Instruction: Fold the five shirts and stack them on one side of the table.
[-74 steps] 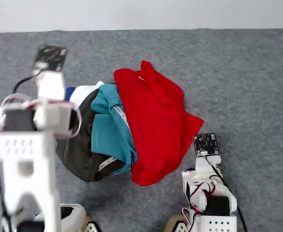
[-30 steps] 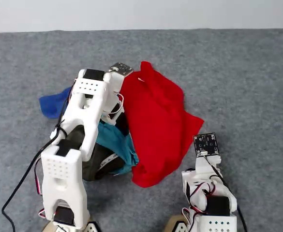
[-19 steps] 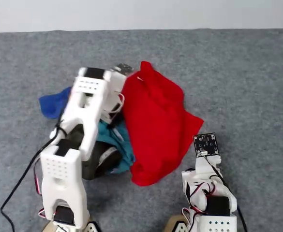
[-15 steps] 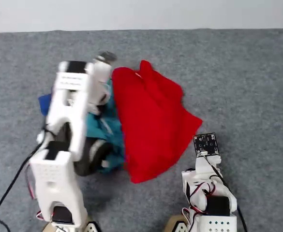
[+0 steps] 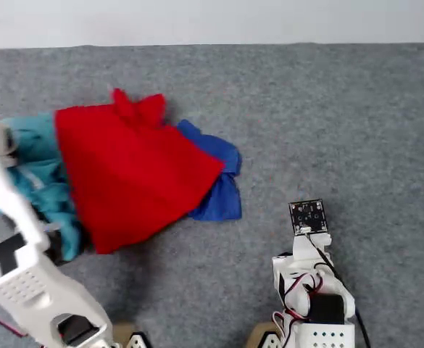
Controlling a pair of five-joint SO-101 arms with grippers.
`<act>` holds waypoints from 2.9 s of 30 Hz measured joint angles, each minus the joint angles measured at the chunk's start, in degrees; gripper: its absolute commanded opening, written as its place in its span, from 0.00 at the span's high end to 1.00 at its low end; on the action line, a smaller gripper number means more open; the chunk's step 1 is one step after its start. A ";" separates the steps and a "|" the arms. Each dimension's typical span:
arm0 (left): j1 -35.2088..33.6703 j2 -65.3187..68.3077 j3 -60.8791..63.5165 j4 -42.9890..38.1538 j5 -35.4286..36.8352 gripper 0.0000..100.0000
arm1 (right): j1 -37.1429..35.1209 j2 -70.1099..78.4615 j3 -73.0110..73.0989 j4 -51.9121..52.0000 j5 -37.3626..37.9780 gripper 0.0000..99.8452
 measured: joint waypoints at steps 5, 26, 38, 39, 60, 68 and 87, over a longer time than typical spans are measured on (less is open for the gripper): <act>-10.64 0.00 -4.75 0.00 -0.09 1.00 | 0.00 0.00 0.00 0.00 0.00 0.99; -14.33 -0.09 -8.62 1.49 -5.36 0.70 | 0.00 0.00 0.00 0.00 0.00 0.99; 5.19 -0.18 -3.43 2.02 -6.51 0.70 | 0.00 0.00 0.00 0.00 0.00 0.99; 7.56 -0.18 -1.32 2.02 -6.33 0.70 | 0.00 0.00 0.00 0.00 0.00 0.99; 24.70 16.18 11.34 -4.04 -0.35 1.00 | 0.00 0.00 0.00 0.00 0.00 0.99; 22.42 8.62 6.07 1.41 -0.88 1.00 | 0.00 0.00 0.00 0.00 0.00 0.99; -8.79 -16.44 2.99 -2.46 -1.14 1.00 | 0.00 0.00 0.00 0.00 0.00 0.99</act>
